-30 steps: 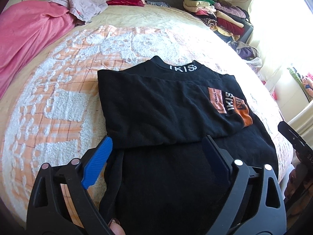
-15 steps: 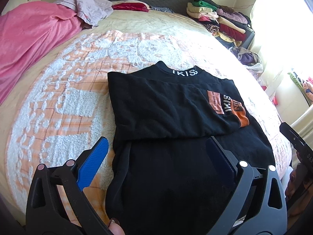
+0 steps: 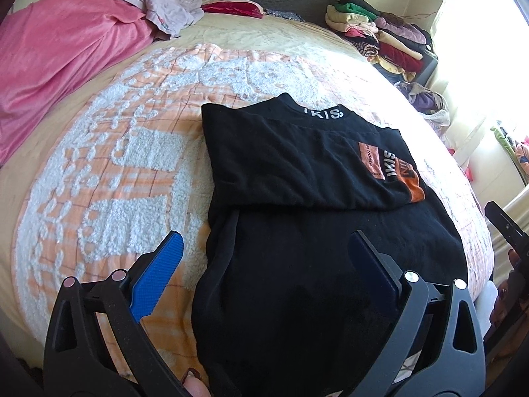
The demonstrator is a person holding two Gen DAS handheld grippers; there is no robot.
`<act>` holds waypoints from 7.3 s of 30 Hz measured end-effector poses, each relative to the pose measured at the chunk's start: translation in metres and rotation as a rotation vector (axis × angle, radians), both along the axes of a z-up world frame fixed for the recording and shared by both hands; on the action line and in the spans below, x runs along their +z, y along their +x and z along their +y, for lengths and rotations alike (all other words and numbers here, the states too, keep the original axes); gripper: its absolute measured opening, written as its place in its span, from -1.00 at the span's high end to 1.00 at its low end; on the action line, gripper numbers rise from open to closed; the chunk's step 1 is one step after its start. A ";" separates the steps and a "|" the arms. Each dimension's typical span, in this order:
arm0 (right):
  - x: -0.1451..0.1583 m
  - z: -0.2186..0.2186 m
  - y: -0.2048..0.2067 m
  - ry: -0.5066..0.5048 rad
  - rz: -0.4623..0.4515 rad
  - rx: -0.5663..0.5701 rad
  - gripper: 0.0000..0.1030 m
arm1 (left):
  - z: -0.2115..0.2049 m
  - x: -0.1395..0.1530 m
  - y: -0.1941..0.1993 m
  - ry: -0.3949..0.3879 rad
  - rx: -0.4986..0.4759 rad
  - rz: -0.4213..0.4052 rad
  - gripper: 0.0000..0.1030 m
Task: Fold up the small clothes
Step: 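Position both tools at the hem edge of the sweatshirt, then close the right tool on the hem while the left tool closes beside it, then lift the hem with both tools and fold it toward the collar, then lay the hem down on the shirt and open both tools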
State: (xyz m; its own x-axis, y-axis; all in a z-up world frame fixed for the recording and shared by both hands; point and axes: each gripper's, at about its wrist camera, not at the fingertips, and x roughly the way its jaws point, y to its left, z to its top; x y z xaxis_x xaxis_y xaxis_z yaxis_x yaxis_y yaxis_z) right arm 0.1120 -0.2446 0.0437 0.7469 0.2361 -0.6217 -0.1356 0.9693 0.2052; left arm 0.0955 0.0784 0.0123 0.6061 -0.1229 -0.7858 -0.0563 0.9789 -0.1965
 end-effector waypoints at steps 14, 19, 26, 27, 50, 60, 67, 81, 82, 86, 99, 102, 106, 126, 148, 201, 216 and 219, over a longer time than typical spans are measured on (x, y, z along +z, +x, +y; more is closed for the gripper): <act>-0.003 -0.023 -0.017 -0.006 0.004 -0.008 -0.91 | 0.005 -0.006 -0.024 0.009 0.039 0.015 -0.81; -0.007 -0.033 -0.024 -0.025 0.013 -0.018 -0.91 | 0.001 -0.008 -0.029 0.023 0.029 0.024 -0.81; -0.021 -0.043 -0.034 -0.045 0.053 -0.021 -0.91 | -0.001 -0.015 -0.039 0.030 0.021 0.045 -0.81; -0.024 -0.044 -0.035 -0.050 0.059 -0.021 -0.91 | -0.001 -0.017 -0.041 0.032 0.021 0.046 -0.81; -0.057 -0.057 -0.056 -0.073 0.157 -0.013 -0.91 | 0.000 -0.043 -0.075 0.054 0.034 0.118 -0.81; -0.077 -0.061 -0.059 -0.095 0.217 -0.013 -0.91 | 0.000 -0.060 -0.081 0.098 0.032 0.204 -0.81; -0.098 -0.065 -0.056 -0.131 0.302 -0.004 -0.91 | 0.005 -0.071 -0.080 0.080 0.043 0.241 -0.81; -0.113 -0.071 -0.059 -0.183 0.358 0.028 -0.64 | 0.010 -0.080 -0.075 0.038 0.049 0.258 -0.81; -0.112 -0.071 -0.061 -0.190 0.353 0.035 -0.58 | 0.010 -0.081 -0.075 0.036 0.049 0.260 -0.81; -0.106 -0.069 -0.068 -0.183 0.339 0.087 0.17 | 0.014 -0.082 -0.076 0.026 0.063 0.251 -0.79; -0.108 -0.080 -0.080 -0.135 0.331 0.096 0.26 | 0.029 -0.077 -0.095 -0.080 0.039 0.242 0.00; -0.102 -0.082 -0.082 -0.067 0.301 0.121 0.78 | 0.033 -0.079 -0.104 -0.104 0.031 0.246 0.00; -0.081 -0.088 -0.089 0.049 0.205 0.145 0.83 | 0.030 -0.078 -0.104 -0.104 0.017 0.242 0.06; -0.037 -0.094 -0.075 0.167 0.099 0.087 0.86 | 0.025 -0.054 -0.098 -0.222 -0.035 0.165 0.96; 0.031 -0.093 -0.028 0.248 -0.096 0.048 0.86 | 0.066 0.037 -0.042 -0.330 0.004 -0.083 0.96; -0.015 -0.055 0.115 0.121 0.027 0.009 -0.10 | 0.070 0.022 0.054 -0.187 0.043 -0.094 0.45; -0.057 0.012 0.109 -0.063 0.128 0.199 0.24 | -0.021 -0.036 0.043 -0.003 -0.196 0.043 0.54; -0.069 0.015 0.117 -0.121 0.162 0.184 0.23 | -0.019 -0.040 0.055 0.026 -0.178 0.031 0.54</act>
State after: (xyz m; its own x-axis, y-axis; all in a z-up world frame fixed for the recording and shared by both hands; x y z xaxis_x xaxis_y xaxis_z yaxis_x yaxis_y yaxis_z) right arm 0.2285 -0.2294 -0.0254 0.5865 0.2751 -0.7618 -0.2867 0.9502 0.1225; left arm 0.1507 0.0597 -0.0275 0.5523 -0.2051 -0.8080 0.1128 0.9787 -0.1714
